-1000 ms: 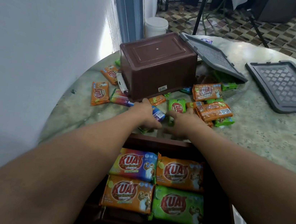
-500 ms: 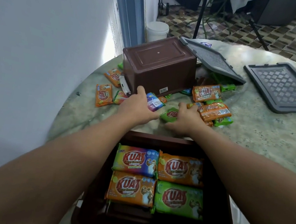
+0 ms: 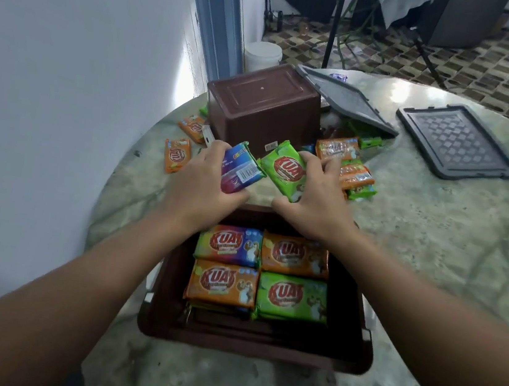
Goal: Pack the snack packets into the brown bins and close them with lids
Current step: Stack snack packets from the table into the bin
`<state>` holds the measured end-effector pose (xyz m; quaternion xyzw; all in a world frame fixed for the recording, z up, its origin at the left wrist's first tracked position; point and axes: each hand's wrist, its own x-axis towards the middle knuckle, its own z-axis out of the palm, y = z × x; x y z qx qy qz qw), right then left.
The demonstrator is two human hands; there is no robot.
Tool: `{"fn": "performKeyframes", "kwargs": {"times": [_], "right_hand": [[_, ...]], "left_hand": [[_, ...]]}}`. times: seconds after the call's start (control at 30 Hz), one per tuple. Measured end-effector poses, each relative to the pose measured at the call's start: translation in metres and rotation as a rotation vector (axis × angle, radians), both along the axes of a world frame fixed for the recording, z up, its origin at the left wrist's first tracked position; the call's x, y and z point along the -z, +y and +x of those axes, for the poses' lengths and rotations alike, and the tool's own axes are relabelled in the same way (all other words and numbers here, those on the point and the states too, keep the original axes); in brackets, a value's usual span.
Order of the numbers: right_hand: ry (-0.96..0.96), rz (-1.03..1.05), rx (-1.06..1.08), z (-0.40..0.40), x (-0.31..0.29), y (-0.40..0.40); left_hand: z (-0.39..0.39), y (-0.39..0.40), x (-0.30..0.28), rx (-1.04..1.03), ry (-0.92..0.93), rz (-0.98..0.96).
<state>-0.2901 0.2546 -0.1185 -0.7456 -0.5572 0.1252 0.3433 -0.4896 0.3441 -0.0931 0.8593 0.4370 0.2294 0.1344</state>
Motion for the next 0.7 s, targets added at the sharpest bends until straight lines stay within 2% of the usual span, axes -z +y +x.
{"fn": "performKeyframes", "kwargs": {"times": [0.1,0.27,0.47,0.7], "right_hand": [[0.010,0.010,-0.069,-0.007,-0.001,-0.031],[-0.072,-0.107,-0.234,-0.010,0.001,-0.077],[-0.386,-0.297,-0.361,-0.011,0.010,-0.099],[-0.577,-0.338,-0.381,-0.012,0.013,-0.101]], "left_hand": [[-0.022,-0.026,0.002,0.089,0.050,-0.025],[-0.056,-0.062,0.021,0.192,0.153,-0.072],[-0.073,-0.083,0.047,0.241,0.254,-0.004],[-0.071,-0.080,0.047,0.298,0.316,0.039]]}}
